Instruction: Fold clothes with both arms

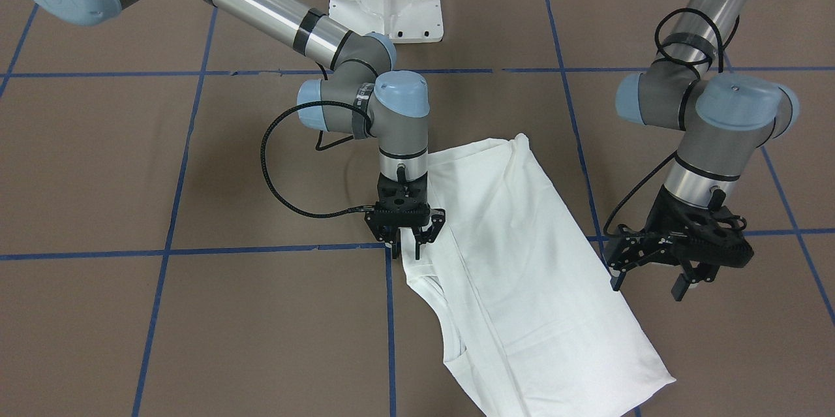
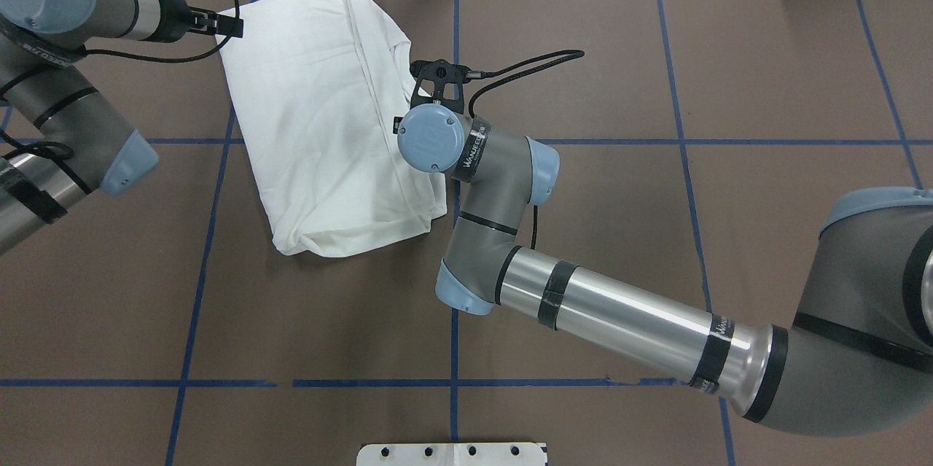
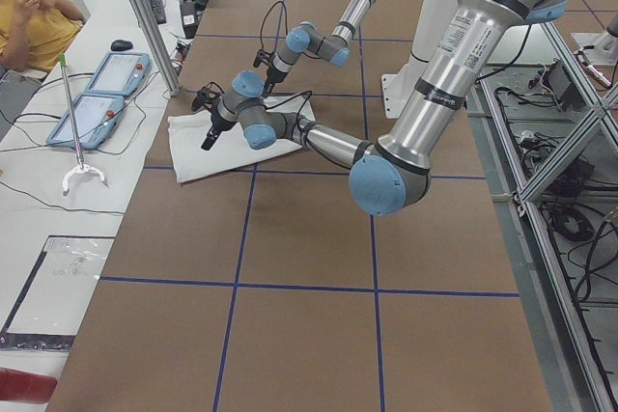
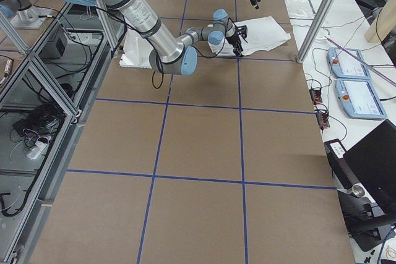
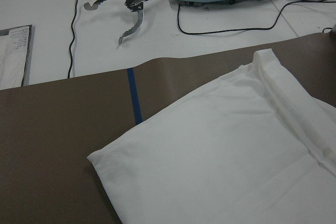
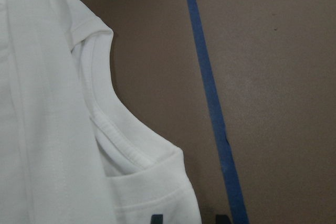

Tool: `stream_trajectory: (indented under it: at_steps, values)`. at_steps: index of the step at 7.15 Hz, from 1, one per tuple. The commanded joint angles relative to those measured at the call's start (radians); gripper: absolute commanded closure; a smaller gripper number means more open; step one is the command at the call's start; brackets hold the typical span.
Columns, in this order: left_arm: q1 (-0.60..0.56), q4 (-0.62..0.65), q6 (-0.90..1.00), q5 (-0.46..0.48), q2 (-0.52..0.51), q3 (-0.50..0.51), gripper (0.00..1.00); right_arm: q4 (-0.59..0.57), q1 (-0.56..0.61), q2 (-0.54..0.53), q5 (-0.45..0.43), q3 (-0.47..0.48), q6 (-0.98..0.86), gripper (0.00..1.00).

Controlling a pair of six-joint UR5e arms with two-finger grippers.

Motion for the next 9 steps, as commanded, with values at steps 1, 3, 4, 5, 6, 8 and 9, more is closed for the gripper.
stream_trajectory:
  at_steps: [1, 3, 4, 5, 6, 8, 9]
  values:
    - [0.000, 0.000, 0.000, -0.001, 0.002, -0.002, 0.00, 0.000, -0.001, 0.004, 0.000, 0.001, 0.001, 1.00]
    - [0.000, -0.002, 0.000, -0.001, 0.002, -0.002, 0.00, -0.002, -0.001, 0.005, 0.000, 0.004, 0.001, 1.00]
    - [0.000, 0.000, 0.000, -0.001, 0.002, -0.002, 0.00, -0.005, 0.000, 0.005, 0.005, 0.021, 0.001, 1.00]
    - [0.000, -0.002, 0.000, -0.001, 0.002, -0.003, 0.00, -0.082, 0.002, -0.011, 0.011, 0.100, 0.001, 1.00]
    - [0.000, -0.002, 0.000, -0.001, 0.002, -0.003, 0.00, -0.207, 0.002, -0.072, 0.014, 0.251, 0.001, 1.00]
    - [0.000, -0.002, 0.000, -0.001, 0.002, -0.003, 0.00, -0.285, -0.053, -0.355, 0.005, 0.647, 0.005, 1.00]
    - [0.000, -0.003, 0.000, -0.001, 0.002, -0.005, 0.00, -0.326, -0.090, -0.452, -0.021, 0.793, 0.005, 1.00]
